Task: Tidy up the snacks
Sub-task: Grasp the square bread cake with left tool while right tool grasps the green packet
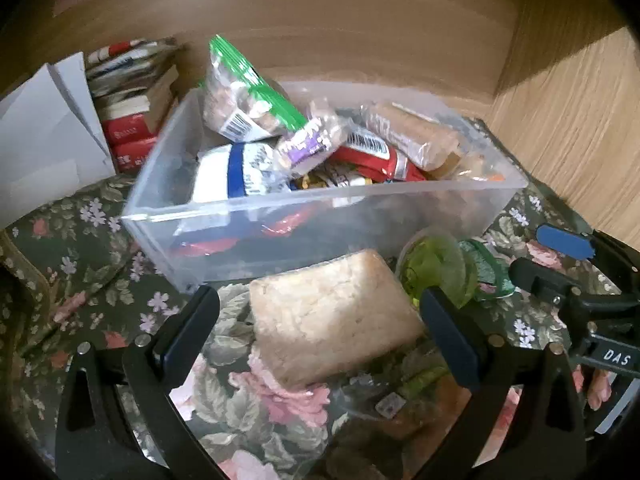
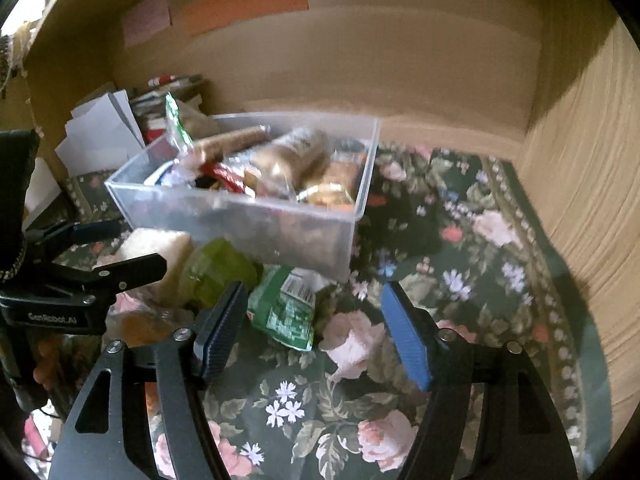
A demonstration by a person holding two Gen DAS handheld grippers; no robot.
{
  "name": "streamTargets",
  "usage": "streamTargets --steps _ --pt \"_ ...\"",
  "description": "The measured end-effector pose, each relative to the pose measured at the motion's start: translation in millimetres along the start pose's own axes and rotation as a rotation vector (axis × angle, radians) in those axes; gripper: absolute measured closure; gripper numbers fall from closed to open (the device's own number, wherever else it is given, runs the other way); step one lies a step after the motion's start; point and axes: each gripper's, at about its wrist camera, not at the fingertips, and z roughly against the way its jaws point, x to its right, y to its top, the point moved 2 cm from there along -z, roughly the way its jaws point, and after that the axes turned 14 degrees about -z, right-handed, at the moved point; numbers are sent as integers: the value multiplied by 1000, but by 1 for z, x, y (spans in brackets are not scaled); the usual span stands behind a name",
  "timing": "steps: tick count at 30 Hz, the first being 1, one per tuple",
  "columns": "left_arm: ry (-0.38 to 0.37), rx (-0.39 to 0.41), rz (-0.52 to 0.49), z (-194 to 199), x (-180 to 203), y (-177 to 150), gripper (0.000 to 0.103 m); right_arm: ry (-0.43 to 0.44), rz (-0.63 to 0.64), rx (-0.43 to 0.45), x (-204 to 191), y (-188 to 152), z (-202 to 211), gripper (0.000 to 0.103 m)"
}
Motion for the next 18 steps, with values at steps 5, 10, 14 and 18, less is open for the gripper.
streamTargets --steps 5,10,14,18 --pt "-1 -45 -19 -21 8 -2 1 16 -5 -45 -2 -2 -16 37" --pt "-32 -46 12 -28 3 -4 5 39 -17 -67 -5 1 -26 37" --pt "-38 -42 12 -28 3 -5 12 45 -21 -124 -5 -2 -38 47" --pt "-31 -26 1 -22 3 -8 14 39 -2 -140 -8 -7 -42 56"
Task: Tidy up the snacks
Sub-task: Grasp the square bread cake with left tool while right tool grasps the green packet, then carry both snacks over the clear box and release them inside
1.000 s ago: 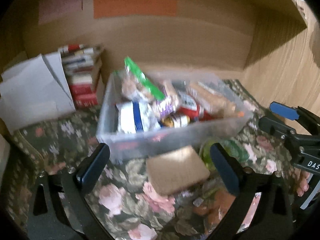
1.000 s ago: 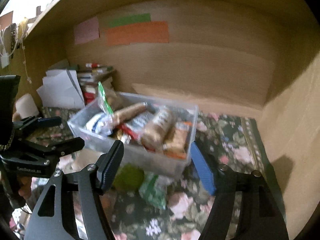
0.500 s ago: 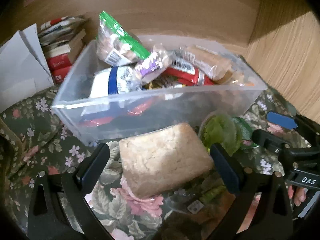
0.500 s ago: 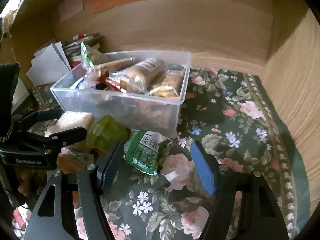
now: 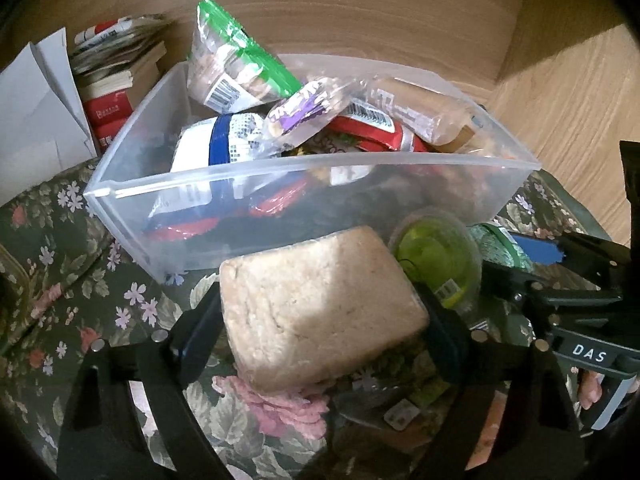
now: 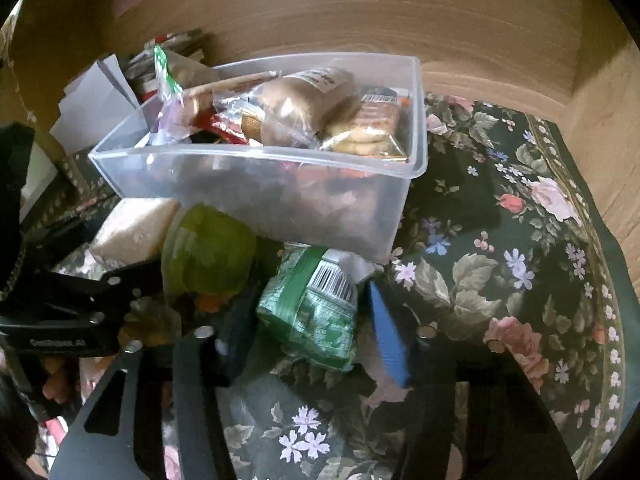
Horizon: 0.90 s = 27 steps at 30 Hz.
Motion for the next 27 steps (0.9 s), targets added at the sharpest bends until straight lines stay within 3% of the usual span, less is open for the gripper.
streamTargets --steps 2,9,18,27 --pt "6 14 -1 11 2 -4 14 5 -1 7 0 -2 2 61" --pt "10 62 15 42 -3 -11 14 -2 8 54 -3 -9 18 63" --pt "26 176 39 95 -33 2 14 -1 22 158 -6 -10 60 63" --pt "81 245 27 108 -28 32 14 3 25 280 -14 14 85 63"
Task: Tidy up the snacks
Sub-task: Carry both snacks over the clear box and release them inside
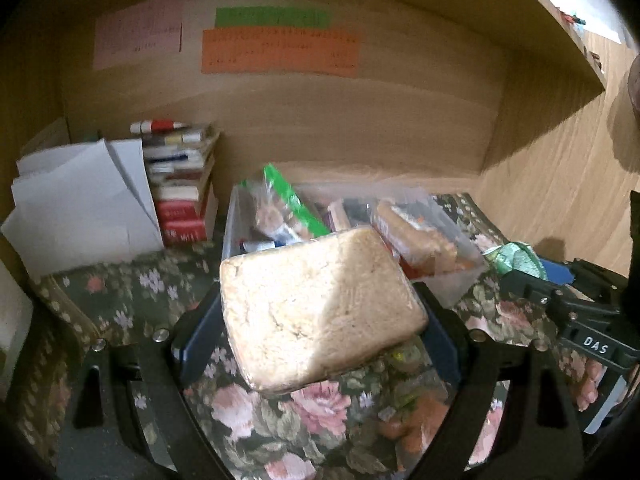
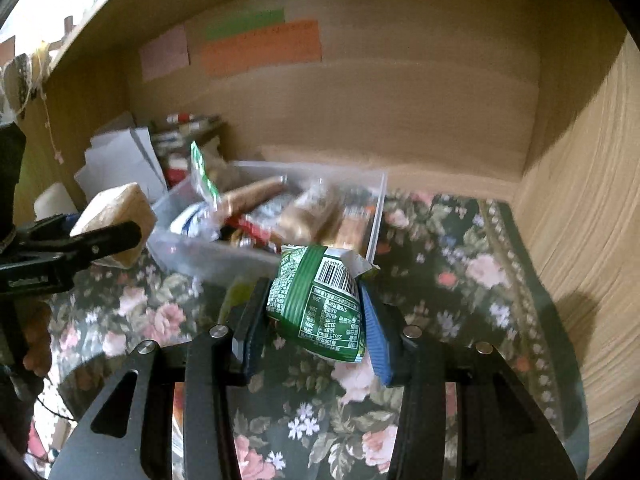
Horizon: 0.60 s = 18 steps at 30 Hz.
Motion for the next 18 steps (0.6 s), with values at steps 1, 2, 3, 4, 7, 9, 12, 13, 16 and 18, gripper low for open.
streamTargets --steps 1,2,3,4,7,9,12,13,16,18 --pt "5 2 -3 -2 0 4 14 0 1 8 0 3 0 63" --pt "9 3 -5 -4 -1 7 14 0 1 19 -1 7 0 63" --pt "10 2 -7 -6 -1 9 14 1 1 25 -1 10 -1 63" --pt "12 -1 -9 -10 -2 11 14 0 1 30 -1 13 -3 63" --pt "25 -10 -18 -21 -6 15 14 -5 -2 37 -4 24 -13 63" --pt "35 -20 -23 -28 -9 17 14 -13 -1 38 -4 29 -21 63" --pt "34 -46 -20 -42 -16 18 14 -29 -9 20 -2 37 -39 63" --pt "31 -54 -18 -47 -18 19 14 -33 -12 10 -1 40 -47 63" --pt "26 -73 -17 -62 -23 20 14 -48 -17 -7 2 48 -63 63" --pt "26 -80 -18 -71 -24 22 14 -50 -22 -26 3 53 -76 63"
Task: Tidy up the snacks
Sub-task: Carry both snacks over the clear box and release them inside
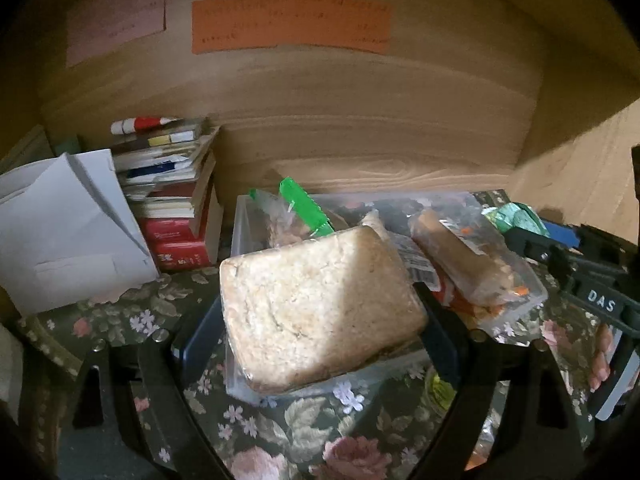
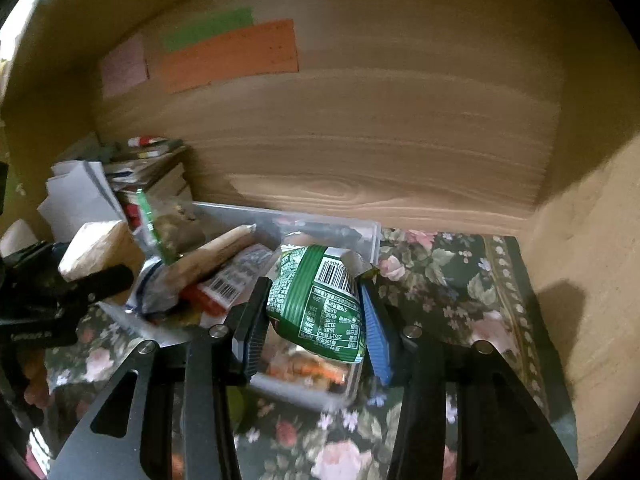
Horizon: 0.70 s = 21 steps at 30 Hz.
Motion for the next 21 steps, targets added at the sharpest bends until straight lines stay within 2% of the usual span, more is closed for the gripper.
streamTargets --steps 9,14,18,21 --pt "-22 -1 -8 -22 -4 4 13 -44 24 -34 -9 15 -36 63" --pt "-14 -6 -23 -24 -2 3 11 -51 30 -53 -9 18 -43 61" --pt "-26 -16 3 -27 -9 4 10 -53 34 -59 -11 18 -42 61" --pt "-11 -9 25 -21 -12 4 6 -51 44 -47 -14 18 -35 51"
